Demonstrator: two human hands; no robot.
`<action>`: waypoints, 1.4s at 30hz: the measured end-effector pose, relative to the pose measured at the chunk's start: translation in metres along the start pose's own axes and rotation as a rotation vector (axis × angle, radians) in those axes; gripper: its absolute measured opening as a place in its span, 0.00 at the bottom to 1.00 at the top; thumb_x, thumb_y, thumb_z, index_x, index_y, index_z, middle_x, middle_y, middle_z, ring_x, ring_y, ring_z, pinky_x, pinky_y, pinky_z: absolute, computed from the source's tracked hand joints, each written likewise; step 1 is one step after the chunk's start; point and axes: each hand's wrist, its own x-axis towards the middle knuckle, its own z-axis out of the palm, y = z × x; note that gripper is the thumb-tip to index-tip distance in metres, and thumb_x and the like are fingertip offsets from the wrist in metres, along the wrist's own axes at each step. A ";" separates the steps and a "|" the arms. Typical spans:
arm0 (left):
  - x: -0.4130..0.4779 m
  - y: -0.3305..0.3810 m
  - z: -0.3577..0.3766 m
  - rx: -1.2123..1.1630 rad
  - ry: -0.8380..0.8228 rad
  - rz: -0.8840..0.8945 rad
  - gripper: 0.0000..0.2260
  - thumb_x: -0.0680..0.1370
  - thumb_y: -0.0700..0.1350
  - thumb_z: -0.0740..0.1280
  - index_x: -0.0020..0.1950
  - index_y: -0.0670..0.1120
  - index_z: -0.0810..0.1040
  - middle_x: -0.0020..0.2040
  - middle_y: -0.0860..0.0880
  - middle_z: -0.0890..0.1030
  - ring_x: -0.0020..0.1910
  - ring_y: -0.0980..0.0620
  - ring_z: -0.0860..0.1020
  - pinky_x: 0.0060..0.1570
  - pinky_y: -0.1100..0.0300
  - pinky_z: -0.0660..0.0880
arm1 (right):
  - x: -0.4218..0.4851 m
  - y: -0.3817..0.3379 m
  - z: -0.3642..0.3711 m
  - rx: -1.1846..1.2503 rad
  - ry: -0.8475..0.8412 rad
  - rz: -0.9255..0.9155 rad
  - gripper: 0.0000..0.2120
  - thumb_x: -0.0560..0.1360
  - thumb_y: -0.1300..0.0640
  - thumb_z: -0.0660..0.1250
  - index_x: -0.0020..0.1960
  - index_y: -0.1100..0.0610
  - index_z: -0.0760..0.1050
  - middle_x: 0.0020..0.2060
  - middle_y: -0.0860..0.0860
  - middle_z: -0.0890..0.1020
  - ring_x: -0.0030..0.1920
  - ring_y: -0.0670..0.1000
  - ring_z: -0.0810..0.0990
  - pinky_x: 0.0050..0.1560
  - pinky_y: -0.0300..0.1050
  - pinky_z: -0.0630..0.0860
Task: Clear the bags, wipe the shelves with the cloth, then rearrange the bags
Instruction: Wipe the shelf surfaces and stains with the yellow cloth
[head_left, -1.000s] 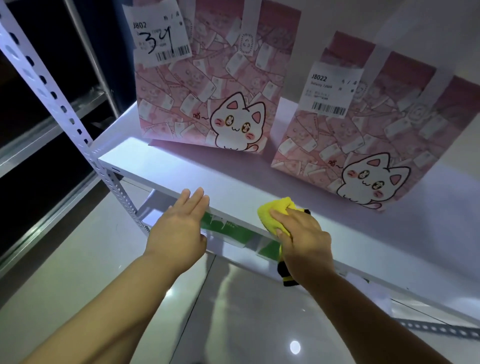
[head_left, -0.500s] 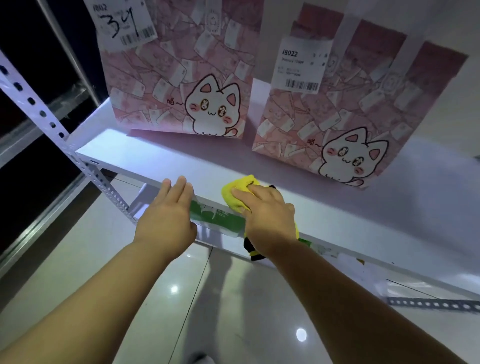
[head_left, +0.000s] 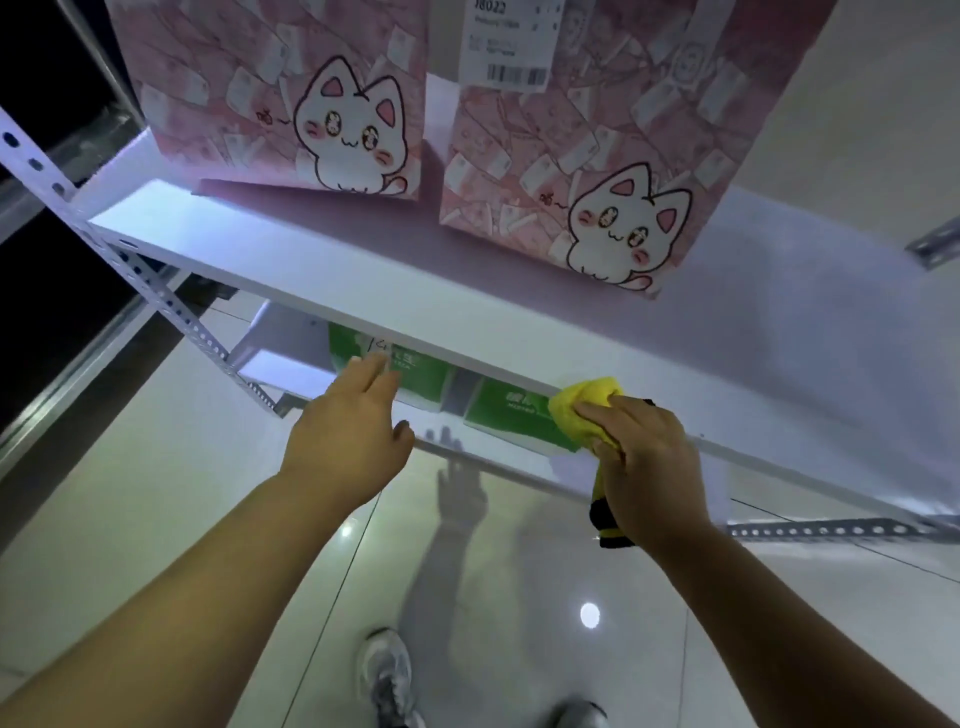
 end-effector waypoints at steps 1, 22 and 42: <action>-0.009 0.009 0.011 -0.012 -0.021 -0.001 0.23 0.76 0.47 0.64 0.71 0.47 0.66 0.75 0.51 0.61 0.68 0.47 0.67 0.57 0.52 0.71 | -0.010 0.002 -0.002 0.023 -0.057 -0.026 0.20 0.67 0.71 0.67 0.54 0.55 0.82 0.49 0.54 0.84 0.48 0.62 0.80 0.42 0.56 0.77; -0.085 0.170 0.268 -0.186 -0.275 -0.098 0.17 0.76 0.53 0.62 0.64 0.53 0.72 0.62 0.53 0.75 0.57 0.51 0.75 0.51 0.58 0.72 | -0.154 0.243 0.046 0.055 -0.431 0.274 0.18 0.77 0.60 0.62 0.66 0.47 0.73 0.64 0.47 0.75 0.61 0.56 0.73 0.54 0.53 0.74; 0.083 0.171 0.453 0.000 0.012 0.399 0.25 0.74 0.49 0.68 0.68 0.41 0.70 0.70 0.45 0.68 0.71 0.47 0.64 0.67 0.56 0.61 | -0.127 0.364 0.215 -0.027 0.103 0.634 0.23 0.78 0.62 0.57 0.73 0.51 0.63 0.70 0.55 0.65 0.65 0.61 0.65 0.60 0.62 0.69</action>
